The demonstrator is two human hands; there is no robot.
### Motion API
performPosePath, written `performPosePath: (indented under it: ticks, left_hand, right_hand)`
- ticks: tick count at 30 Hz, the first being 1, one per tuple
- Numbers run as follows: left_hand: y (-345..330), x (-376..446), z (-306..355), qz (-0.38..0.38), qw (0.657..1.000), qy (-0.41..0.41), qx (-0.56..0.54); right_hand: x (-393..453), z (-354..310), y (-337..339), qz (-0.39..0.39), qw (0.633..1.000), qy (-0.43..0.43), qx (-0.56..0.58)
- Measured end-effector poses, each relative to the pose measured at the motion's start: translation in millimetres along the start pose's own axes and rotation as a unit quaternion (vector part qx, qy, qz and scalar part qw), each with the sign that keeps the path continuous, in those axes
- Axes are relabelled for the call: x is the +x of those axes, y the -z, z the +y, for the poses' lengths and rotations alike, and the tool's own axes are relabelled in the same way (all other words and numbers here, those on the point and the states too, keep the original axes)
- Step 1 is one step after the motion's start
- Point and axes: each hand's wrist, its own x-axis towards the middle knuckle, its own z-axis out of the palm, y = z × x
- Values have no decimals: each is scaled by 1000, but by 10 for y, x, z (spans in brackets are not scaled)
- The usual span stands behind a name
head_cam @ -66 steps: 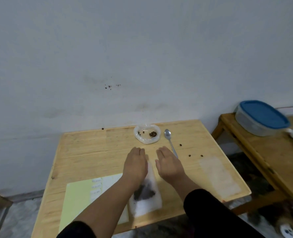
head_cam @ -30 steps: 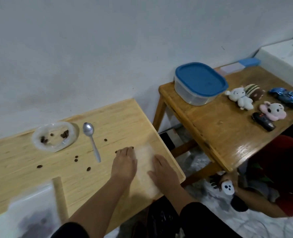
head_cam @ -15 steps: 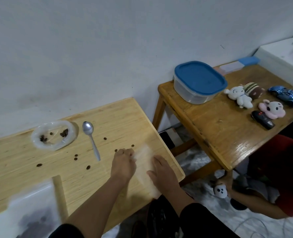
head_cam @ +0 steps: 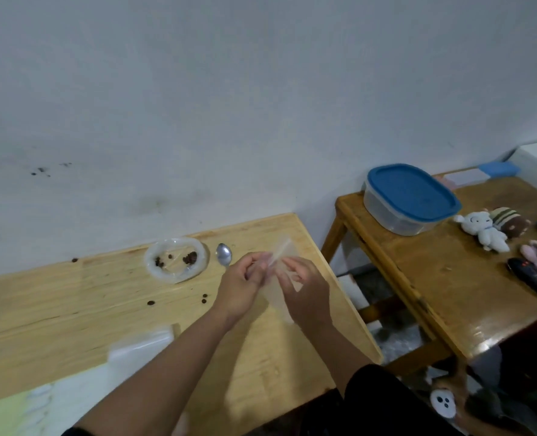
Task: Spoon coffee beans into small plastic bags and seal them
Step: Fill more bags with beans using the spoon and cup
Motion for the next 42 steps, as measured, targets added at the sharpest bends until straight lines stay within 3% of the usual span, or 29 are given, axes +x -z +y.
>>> performPosePath:
  ticks: [3,5,10,16,27,31,35,42]
  left_hand:
    - [378,-48,229,1,998,-18,-67]
    - [642,-95,376,11,995,-24,-97]
    - [1327,-166,539,84,993,-53,-62]
    - [1883,-206,398,165,984,-54,-43]
    - [1946,-103,356,215,961,-9,-175]
    - [1885,10,396,219,957,-7,-189]
    - [1782,96,431,249,954,-9,-170]
    - [1597,203,472,296,953,-45,-44]
  right_hand:
    - [109,-423,-197,12,996,31,84]
    - [155,-735,-338,-16,988,-4,155]
    - [222,-1333,-727,-88,952,-78,283]
    - [162,-1654,-1156,-164,926,-93,327]
    - [371,-1694,-1325,-212,948,-19,235]
    - [543,-1686,-1316,-190,961,-11,202]
    - [637,-1655,-1325,-151,978,9,141]
    - [723,-1495,-1302,-129,982,86,109]
